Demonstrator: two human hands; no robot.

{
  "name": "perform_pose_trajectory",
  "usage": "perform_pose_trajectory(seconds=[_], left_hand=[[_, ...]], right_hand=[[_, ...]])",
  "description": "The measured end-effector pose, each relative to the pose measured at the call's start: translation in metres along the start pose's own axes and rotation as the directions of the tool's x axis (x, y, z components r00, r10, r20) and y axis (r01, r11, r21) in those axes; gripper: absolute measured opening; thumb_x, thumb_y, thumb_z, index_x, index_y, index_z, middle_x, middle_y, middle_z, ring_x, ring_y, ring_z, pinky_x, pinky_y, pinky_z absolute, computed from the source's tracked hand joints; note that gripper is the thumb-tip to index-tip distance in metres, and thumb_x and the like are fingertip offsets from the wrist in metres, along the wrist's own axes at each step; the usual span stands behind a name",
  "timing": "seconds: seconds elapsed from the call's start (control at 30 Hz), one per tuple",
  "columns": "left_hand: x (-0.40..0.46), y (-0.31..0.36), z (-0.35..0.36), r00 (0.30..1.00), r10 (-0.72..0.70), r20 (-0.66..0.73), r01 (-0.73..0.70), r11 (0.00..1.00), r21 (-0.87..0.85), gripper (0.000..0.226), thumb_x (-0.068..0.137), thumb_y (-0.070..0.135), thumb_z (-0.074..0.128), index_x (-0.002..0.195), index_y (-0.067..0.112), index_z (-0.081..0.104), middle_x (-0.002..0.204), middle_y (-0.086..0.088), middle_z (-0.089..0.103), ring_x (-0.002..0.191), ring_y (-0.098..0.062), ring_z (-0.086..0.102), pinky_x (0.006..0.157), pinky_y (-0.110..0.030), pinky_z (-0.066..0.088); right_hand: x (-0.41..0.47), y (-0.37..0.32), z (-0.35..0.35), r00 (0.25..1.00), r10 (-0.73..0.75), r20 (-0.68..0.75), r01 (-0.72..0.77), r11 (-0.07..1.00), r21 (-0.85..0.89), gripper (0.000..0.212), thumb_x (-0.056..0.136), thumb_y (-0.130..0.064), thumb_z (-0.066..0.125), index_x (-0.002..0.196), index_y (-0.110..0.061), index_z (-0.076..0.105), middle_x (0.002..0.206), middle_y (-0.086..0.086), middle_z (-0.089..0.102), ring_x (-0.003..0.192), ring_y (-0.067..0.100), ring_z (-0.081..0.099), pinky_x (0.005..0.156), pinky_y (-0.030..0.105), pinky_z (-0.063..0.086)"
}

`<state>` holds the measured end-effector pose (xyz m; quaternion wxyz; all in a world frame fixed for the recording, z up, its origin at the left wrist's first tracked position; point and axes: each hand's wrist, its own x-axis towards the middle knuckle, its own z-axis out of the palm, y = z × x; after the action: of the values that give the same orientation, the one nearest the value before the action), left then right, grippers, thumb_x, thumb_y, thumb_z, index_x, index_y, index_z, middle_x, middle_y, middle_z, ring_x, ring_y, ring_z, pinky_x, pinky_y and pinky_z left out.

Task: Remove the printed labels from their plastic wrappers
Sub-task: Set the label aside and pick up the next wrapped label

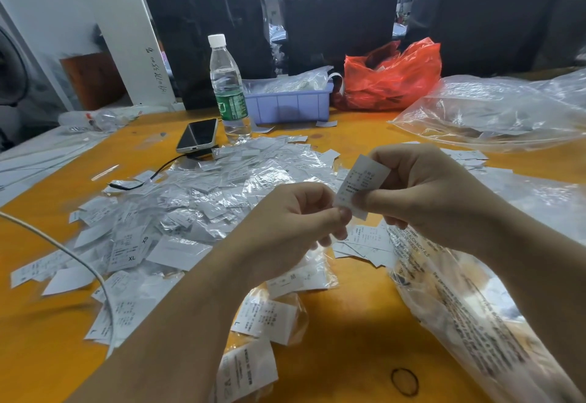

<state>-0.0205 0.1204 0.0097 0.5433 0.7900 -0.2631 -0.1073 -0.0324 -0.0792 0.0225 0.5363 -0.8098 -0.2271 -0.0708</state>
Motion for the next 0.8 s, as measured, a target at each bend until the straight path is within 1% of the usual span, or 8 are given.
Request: perform_pose_trajectory(seconds=[0.07, 0.13, 0.3, 0.47, 0.57, 0.63, 0.7, 0.8], left_hand=[[0.0002, -0.0008, 0.0003, 1.0, -0.002, -0.013, 0.003, 0.999, 0.034, 0.015, 0.093, 0.023, 0.062, 0.088, 0.01, 0.068, 0.074, 0.003, 0.07, 0.065, -0.006, 0.059, 0.061, -0.019, 0.048], [0.0004, -0.0008, 0.0, 1.0, -0.006, -0.016, 0.007, 0.999, 0.047, 0.016, 0.095, 0.023, 0.059, 0.086, 0.013, 0.068, 0.074, 0.003, 0.07, 0.066, -0.007, 0.059, 0.061, -0.019, 0.048], [0.0008, -0.0011, -0.0028, 1.0, -0.015, 0.001, 0.015, 1.0, -0.02, 0.024, 0.1, 0.02, 0.05, 0.094, 0.007, 0.069, 0.078, 0.0, 0.07, 0.069, -0.01, 0.06, 0.062, -0.02, 0.047], [0.0013, -0.0013, -0.0033, 1.0, -0.028, 0.001, 0.028, 0.999, -0.033, 0.025, 0.1, 0.021, 0.049, 0.096, 0.008, 0.07, 0.077, 0.001, 0.07, 0.068, -0.009, 0.061, 0.061, -0.019, 0.048], [0.0016, 0.0, -0.003, 0.999, -0.033, 0.004, 0.033, 0.998, -0.047, 0.025, 0.1, 0.022, 0.049, 0.09, 0.013, 0.07, 0.077, 0.0, 0.069, 0.068, -0.009, 0.06, 0.062, -0.02, 0.048], [0.0018, 0.0005, -0.0027, 0.999, -0.039, -0.003, 0.038, 0.997, -0.061, 0.025, 0.1, 0.023, 0.049, 0.088, 0.015, 0.07, 0.075, 0.0, 0.069, 0.066, -0.009, 0.059, 0.061, -0.02, 0.047], [0.002, 0.0005, -0.0023, 0.999, -0.051, -0.014, 0.049, 0.996, -0.073, 0.024, 0.099, 0.024, 0.051, 0.088, 0.012, 0.069, 0.072, 0.001, 0.068, 0.065, -0.009, 0.059, 0.06, -0.019, 0.047], [0.0026, -0.0006, -0.0015, 0.997, -0.064, -0.038, 0.061, 0.994, -0.092, 0.024, 0.096, 0.026, 0.056, 0.093, 0.006, 0.068, 0.072, 0.0, 0.067, 0.064, -0.01, 0.058, 0.06, -0.019, 0.048]], right_hand=[[0.0001, -0.0002, 0.0022, 1.0, 0.015, -0.027, -0.015, 1.0, -0.006, 0.007, 0.08, 0.001, 0.071, 0.078, -0.005, 0.068, 0.066, 0.021, 0.062, 0.049, 0.014, 0.053, 0.045, 0.027, 0.04], [0.0, -0.0001, 0.0031, 0.999, 0.024, -0.043, -0.024, 1.0, 0.003, 0.007, 0.082, -0.004, 0.072, 0.076, -0.006, 0.068, 0.064, 0.019, 0.063, 0.049, 0.017, 0.055, 0.045, 0.029, 0.042], [-0.0006, -0.0018, 0.006, 0.997, 0.069, 0.025, -0.071, 0.99, 0.12, 0.01, 0.083, -0.012, 0.073, 0.081, -0.003, 0.071, 0.062, 0.007, 0.064, 0.055, 0.017, 0.057, 0.045, 0.025, 0.044], [-0.001, -0.0029, 0.0107, 0.991, 0.13, 0.019, -0.131, 0.968, 0.213, 0.024, 0.072, -0.027, 0.071, 0.079, -0.005, 0.072, 0.054, 0.001, 0.057, 0.046, 0.012, 0.048, 0.042, 0.022, 0.037], [-0.0016, -0.0039, 0.0103, 0.991, 0.134, 0.011, -0.133, 0.966, 0.224, 0.019, 0.073, -0.024, 0.071, 0.078, -0.006, 0.071, 0.055, 0.003, 0.057, 0.045, 0.012, 0.048, 0.041, 0.022, 0.037], [-0.0016, -0.0041, 0.0096, 0.99, 0.138, 0.016, -0.138, 0.962, 0.234, 0.011, 0.077, -0.015, 0.071, 0.078, -0.005, 0.069, 0.053, 0.002, 0.057, 0.045, 0.012, 0.049, 0.041, 0.022, 0.038], [-0.0017, -0.0047, 0.0096, 0.989, 0.141, 0.033, -0.145, 0.962, 0.232, 0.003, 0.08, -0.006, 0.071, 0.08, -0.004, 0.068, 0.054, 0.002, 0.058, 0.046, 0.011, 0.05, 0.041, 0.021, 0.039], [-0.0018, -0.0041, 0.011, 0.99, 0.139, 0.035, -0.144, 0.969, 0.203, 0.005, 0.079, 0.0, 0.072, 0.083, -0.001, 0.069, 0.061, 0.008, 0.06, 0.049, 0.014, 0.05, 0.043, 0.024, 0.039]])
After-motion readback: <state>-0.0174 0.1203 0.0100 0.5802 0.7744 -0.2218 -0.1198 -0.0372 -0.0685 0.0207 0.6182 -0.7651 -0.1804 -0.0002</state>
